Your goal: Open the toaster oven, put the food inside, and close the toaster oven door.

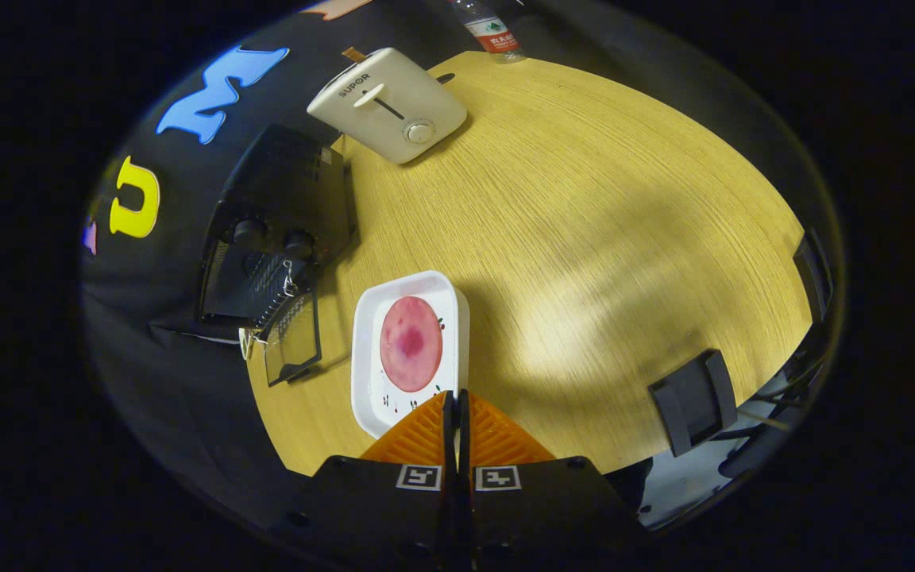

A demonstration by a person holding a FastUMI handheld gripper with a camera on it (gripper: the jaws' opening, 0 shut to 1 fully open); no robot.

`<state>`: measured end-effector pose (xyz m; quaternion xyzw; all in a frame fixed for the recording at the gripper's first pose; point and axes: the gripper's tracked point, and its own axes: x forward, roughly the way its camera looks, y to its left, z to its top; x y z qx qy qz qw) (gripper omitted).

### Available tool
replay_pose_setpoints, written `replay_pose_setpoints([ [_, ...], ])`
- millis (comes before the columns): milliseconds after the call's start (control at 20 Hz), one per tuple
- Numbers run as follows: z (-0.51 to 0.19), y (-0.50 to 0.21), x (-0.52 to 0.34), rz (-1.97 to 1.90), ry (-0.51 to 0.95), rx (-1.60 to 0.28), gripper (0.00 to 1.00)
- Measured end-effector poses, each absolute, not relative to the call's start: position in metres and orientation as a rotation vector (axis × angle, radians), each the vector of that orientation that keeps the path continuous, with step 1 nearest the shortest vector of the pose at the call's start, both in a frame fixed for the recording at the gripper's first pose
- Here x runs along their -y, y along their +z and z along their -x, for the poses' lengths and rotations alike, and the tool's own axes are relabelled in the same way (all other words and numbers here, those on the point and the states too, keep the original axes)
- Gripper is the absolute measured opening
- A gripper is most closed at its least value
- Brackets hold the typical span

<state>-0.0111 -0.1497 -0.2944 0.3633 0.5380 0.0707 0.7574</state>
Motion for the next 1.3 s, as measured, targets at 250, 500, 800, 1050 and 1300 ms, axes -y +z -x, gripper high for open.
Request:
replay_pose_setpoints([
  [250, 0.023, -0.271, 0.145, -0.847, 0.163, -1.107, 0.02],
  [500, 0.041, -0.240, 0.121, -0.922, 0.173, -1.037, 0.02],
  [800, 0.058, -0.198, 0.080, -1.031, 0.215, -0.968, 0.02],
  [1050, 0.068, -0.174, 0.044, -1.035, 0.263, -0.967, 0.02],
  [1300, 0.049, -0.163, 0.009, -1.000, 0.299, -0.970, 0.02],
])
